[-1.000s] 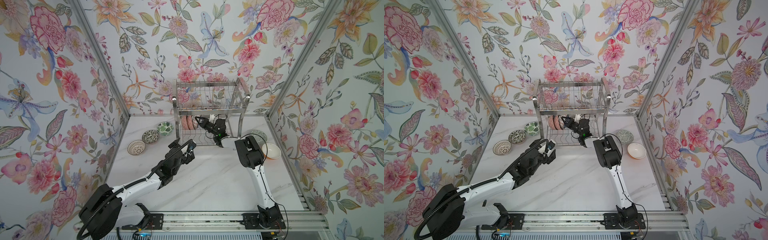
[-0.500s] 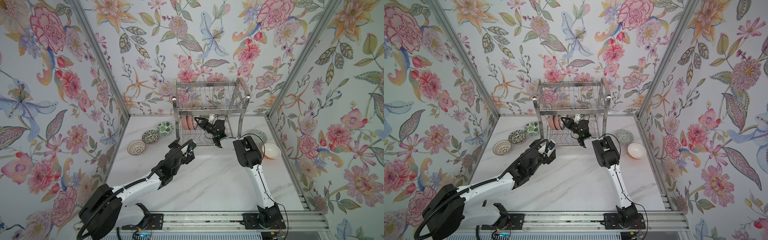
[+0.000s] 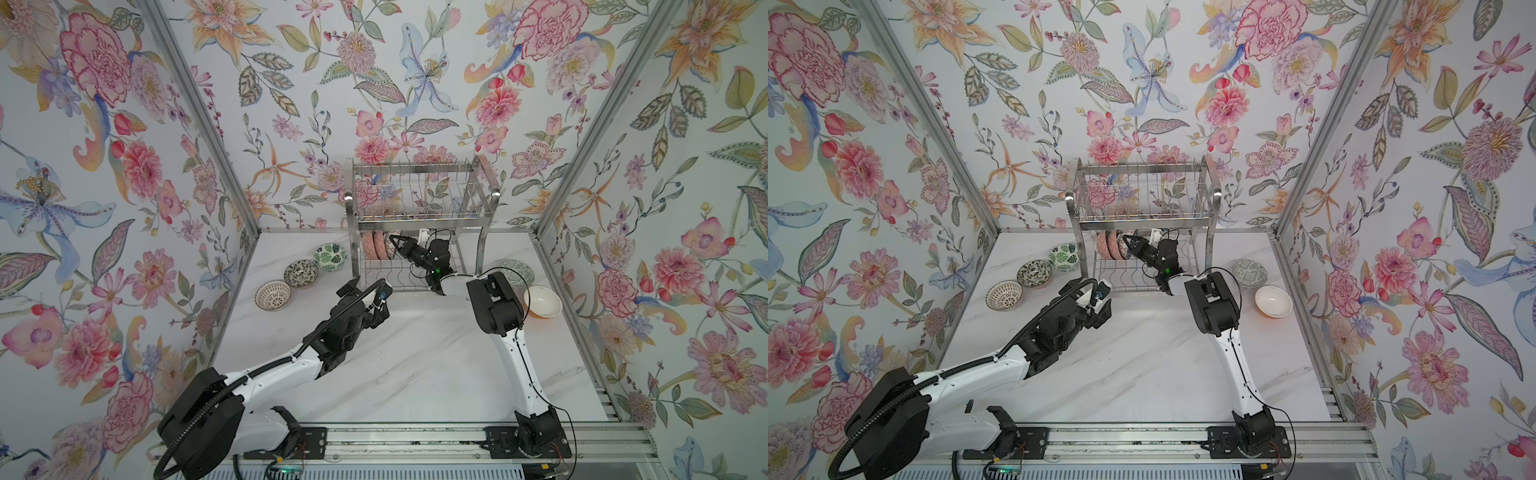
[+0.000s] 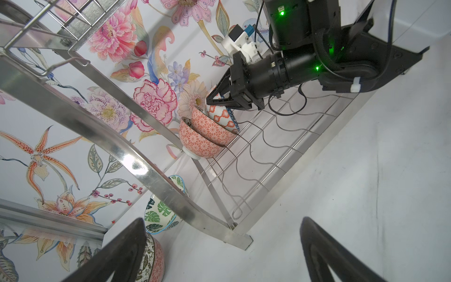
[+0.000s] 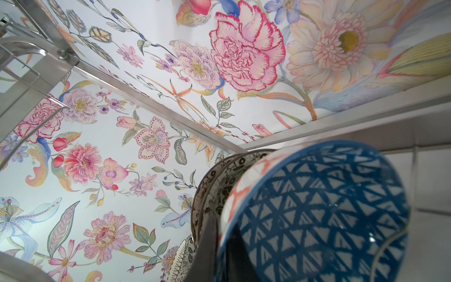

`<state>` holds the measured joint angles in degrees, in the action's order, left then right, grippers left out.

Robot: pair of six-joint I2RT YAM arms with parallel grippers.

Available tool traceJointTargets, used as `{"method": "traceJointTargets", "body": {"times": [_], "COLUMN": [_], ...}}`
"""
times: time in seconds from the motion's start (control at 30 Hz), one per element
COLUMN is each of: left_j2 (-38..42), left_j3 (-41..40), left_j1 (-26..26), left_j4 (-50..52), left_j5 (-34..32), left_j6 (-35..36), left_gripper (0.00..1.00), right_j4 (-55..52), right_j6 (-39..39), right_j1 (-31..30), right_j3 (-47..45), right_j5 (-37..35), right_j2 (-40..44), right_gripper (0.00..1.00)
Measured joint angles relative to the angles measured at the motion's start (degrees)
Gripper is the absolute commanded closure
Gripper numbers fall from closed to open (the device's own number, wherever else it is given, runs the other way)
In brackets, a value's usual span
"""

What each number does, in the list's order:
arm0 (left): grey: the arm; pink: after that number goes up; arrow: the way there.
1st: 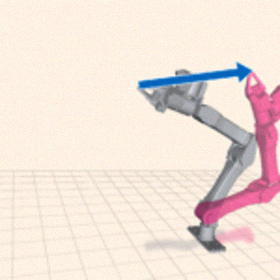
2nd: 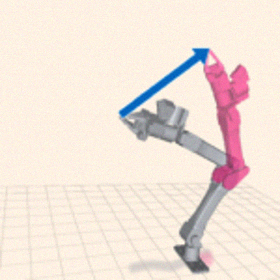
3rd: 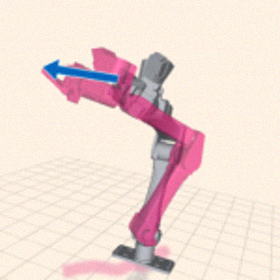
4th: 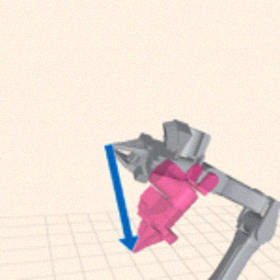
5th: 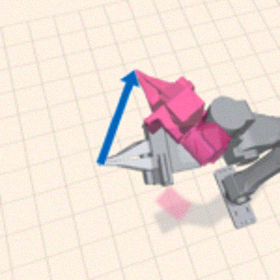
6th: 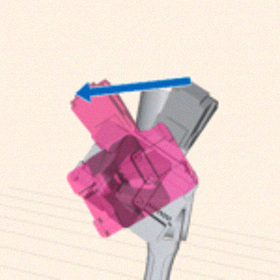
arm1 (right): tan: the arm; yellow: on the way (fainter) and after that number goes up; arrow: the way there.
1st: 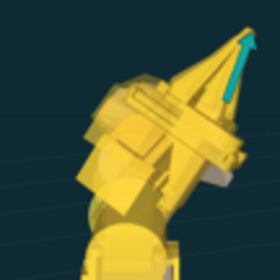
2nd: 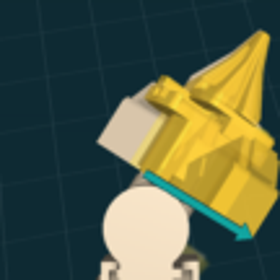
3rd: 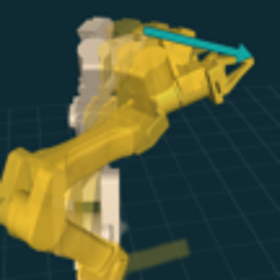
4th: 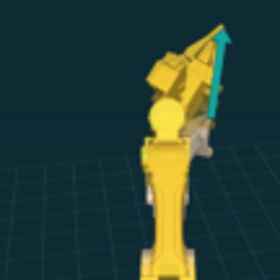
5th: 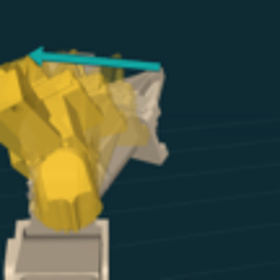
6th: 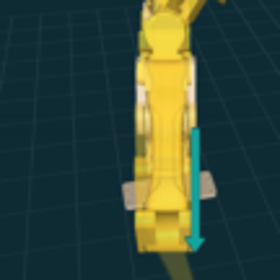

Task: Load bowls into a dish rack
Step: Place the bowl in the dish rack.

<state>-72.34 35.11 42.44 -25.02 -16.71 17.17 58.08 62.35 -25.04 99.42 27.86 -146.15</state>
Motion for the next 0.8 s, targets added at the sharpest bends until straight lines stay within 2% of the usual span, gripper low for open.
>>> {"method": "traceJointTargets", "body": {"times": [0.8], "left_j2": [0.00], "left_j3": [0.00], "left_j1": [0.00], "left_j4": [0.00], "left_j5": [0.00], "left_j6": [0.00], "left_gripper": [0.01], "right_j4": [-0.42], "right_j6": [-0.59], "right_j1": [0.04], "right_j3": [-0.09], "right_j5": [0.22], "right_j2": [0.00], "right_gripper": [0.78]}}
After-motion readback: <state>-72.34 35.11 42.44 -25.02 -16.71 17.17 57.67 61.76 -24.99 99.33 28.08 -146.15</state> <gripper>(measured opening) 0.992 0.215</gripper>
